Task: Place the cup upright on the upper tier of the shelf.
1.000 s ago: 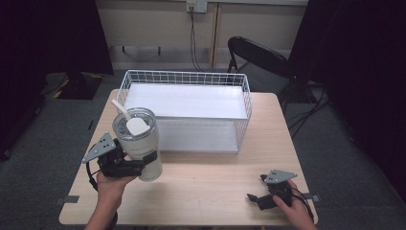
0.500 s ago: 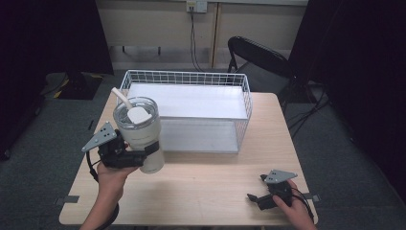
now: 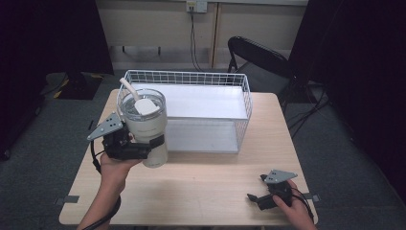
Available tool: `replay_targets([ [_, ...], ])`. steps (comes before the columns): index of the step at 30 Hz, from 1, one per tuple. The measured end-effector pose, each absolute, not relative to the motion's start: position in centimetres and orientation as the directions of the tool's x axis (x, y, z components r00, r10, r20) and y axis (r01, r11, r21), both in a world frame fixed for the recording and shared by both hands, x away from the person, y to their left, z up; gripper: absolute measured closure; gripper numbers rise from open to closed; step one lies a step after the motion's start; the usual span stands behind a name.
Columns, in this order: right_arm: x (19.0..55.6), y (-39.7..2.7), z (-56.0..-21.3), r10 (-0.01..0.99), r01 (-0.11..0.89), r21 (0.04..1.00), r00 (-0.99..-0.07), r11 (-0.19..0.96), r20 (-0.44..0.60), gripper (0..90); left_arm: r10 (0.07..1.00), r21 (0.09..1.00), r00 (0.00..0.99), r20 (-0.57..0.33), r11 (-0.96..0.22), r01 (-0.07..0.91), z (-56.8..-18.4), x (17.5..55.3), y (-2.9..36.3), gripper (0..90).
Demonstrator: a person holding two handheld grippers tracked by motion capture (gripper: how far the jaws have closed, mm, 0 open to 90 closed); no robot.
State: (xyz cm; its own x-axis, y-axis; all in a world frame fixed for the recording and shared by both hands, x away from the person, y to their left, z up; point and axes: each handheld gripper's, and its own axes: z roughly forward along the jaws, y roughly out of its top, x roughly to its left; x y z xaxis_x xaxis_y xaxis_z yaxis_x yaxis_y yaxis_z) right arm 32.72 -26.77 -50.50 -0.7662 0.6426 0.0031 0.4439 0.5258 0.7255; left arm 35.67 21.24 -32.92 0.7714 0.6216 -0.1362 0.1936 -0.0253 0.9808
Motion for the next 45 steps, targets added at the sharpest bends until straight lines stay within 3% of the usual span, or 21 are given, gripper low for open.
replay_targets([
  [45,32.7,-26.8,-50.5,0.643,0.444,0.725,-0.766,0.526,0.003,7.6,0.594,0.98,0.79,-0.153,-0.013,0.2,-26.9,38.6,19.1,9.8],
])
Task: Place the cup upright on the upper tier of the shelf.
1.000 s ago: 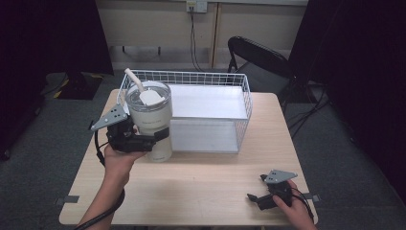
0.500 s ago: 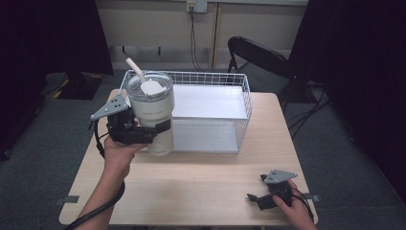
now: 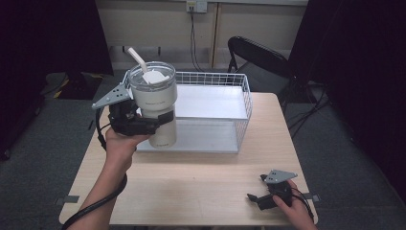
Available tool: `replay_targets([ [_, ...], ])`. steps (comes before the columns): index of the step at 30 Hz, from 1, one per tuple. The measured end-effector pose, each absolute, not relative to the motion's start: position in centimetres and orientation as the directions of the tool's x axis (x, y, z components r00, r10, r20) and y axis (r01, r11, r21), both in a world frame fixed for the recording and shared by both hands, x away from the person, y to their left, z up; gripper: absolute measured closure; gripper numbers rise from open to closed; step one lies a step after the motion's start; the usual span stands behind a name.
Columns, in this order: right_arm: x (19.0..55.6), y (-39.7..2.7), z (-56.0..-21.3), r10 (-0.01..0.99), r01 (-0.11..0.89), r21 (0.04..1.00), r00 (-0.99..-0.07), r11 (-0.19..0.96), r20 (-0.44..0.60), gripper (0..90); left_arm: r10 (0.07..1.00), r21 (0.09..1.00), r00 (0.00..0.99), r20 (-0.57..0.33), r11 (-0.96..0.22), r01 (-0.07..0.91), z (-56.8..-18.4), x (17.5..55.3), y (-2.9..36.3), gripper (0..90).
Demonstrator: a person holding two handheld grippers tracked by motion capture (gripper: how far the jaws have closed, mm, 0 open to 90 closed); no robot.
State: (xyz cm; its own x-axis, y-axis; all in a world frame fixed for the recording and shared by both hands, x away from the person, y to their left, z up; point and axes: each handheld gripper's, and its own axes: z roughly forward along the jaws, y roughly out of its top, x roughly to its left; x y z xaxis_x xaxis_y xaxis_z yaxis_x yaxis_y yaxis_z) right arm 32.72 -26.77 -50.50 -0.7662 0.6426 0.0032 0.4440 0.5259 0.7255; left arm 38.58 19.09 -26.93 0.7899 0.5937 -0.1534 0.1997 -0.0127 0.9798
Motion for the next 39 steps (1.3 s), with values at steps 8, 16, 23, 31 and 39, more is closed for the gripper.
replay_targets([
  [8,32.7,-26.8,-50.5,0.644,0.446,0.726,-0.765,0.524,0.005,7.6,0.591,0.979,0.79,-0.163,-0.005,0.206,-26.2,39.2,18.9,9.9],
  [16,32.7,-26.8,-50.5,0.644,0.444,0.727,-0.765,0.524,0.003,7.6,0.595,0.98,0.788,-0.157,-0.003,0.198,-25.3,39.7,18.5,9.9],
  [23,32.7,-26.8,-50.5,0.643,0.443,0.727,-0.765,0.524,0.003,7.6,0.599,0.98,0.785,-0.159,0.001,0.197,-24.6,40.3,18.2,9.9],
  [31,32.7,-26.8,-50.5,0.644,0.444,0.727,-0.765,0.524,0.003,7.6,0.602,0.98,0.78,-0.168,0.014,0.2,-23.9,41.0,17.9,9.9],
  [39,32.7,-26.8,-50.5,0.644,0.443,0.728,-0.765,0.523,0.003,7.6,0.618,0.981,0.77,-0.16,0.011,0.195,-23.2,41.9,17.8,9.9],
])
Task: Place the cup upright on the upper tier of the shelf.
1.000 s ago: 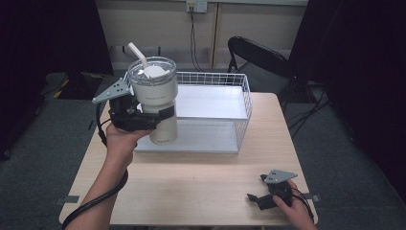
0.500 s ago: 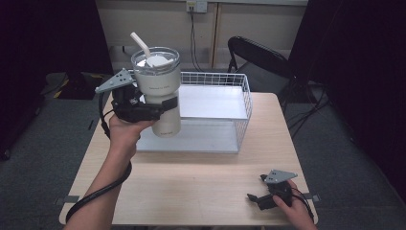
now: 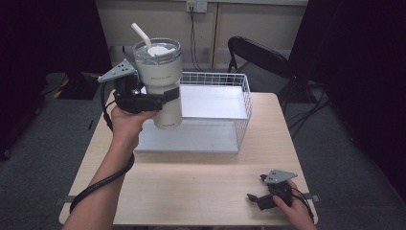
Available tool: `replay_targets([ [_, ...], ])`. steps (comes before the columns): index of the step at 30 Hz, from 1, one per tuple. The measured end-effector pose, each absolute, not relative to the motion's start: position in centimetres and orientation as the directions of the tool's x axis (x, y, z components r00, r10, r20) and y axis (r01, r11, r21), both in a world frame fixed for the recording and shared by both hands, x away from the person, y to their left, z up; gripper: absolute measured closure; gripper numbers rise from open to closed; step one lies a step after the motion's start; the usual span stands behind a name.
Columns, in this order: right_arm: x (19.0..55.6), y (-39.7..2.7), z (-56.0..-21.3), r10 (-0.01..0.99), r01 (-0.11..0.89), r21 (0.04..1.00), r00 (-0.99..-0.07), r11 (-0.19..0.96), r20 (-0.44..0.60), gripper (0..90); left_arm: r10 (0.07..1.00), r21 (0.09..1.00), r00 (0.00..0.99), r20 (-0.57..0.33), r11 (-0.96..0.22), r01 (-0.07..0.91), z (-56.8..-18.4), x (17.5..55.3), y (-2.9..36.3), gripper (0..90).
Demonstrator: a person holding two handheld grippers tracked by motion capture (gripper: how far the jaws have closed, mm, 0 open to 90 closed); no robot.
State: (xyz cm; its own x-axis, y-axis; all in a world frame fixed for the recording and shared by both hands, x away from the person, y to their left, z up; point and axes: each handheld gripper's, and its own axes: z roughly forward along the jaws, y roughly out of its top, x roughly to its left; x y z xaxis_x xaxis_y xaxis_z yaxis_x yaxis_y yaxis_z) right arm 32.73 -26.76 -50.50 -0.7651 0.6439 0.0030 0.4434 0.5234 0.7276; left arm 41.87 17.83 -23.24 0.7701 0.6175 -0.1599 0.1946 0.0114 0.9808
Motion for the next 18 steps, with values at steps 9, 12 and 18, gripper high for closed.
replay_targets([
  [9,32.7,-26.8,-50.5,0.644,0.444,0.727,-0.765,0.524,0.003,7.6,0.633,0.98,0.756,-0.166,0.02,0.199,-22.9,42.7,17.7,9.9],
  [12,32.7,-26.8,-50.5,0.644,0.444,0.727,-0.765,0.524,0.003,7.6,0.639,0.979,0.751,-0.166,0.015,0.204,-22.9,43.1,17.7,9.9],
  [18,32.7,-26.8,-50.5,0.644,0.444,0.727,-0.765,0.524,0.003,7.6,0.656,0.98,0.737,-0.16,0.02,0.196,-23.1,44.1,17.8,9.9],
])
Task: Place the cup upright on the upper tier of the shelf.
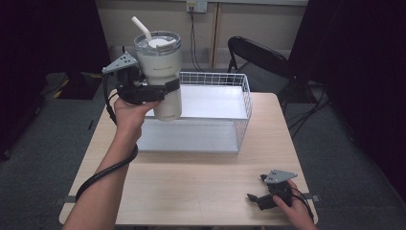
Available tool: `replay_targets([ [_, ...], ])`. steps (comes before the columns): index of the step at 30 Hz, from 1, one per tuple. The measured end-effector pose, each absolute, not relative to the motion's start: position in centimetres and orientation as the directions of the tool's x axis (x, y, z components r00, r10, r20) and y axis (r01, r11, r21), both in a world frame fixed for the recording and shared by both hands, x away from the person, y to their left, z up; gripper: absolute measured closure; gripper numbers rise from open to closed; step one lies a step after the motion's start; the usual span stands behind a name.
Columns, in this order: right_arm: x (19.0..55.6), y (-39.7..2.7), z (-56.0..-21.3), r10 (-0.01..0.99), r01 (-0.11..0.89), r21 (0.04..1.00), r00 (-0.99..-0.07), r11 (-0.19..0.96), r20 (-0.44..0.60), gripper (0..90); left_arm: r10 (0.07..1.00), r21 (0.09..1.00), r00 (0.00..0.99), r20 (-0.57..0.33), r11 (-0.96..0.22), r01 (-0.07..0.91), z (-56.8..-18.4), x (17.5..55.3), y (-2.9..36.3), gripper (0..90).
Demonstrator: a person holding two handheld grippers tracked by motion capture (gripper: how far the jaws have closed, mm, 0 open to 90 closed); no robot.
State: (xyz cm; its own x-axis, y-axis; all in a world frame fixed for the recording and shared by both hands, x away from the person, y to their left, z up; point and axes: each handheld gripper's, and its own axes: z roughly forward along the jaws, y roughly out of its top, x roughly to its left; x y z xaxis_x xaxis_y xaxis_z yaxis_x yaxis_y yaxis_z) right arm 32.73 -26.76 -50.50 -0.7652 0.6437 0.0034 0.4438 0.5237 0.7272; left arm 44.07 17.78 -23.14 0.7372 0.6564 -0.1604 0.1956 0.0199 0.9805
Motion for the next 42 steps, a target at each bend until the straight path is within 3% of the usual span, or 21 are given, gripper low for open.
replay_targets([
  [42,32.7,-26.8,-50.5,0.643,0.443,0.728,-0.766,0.524,0.003,7.6,0.76,0.982,0.635,-0.139,0.023,0.187,-24.8,48.5,17.9,9.9],
])
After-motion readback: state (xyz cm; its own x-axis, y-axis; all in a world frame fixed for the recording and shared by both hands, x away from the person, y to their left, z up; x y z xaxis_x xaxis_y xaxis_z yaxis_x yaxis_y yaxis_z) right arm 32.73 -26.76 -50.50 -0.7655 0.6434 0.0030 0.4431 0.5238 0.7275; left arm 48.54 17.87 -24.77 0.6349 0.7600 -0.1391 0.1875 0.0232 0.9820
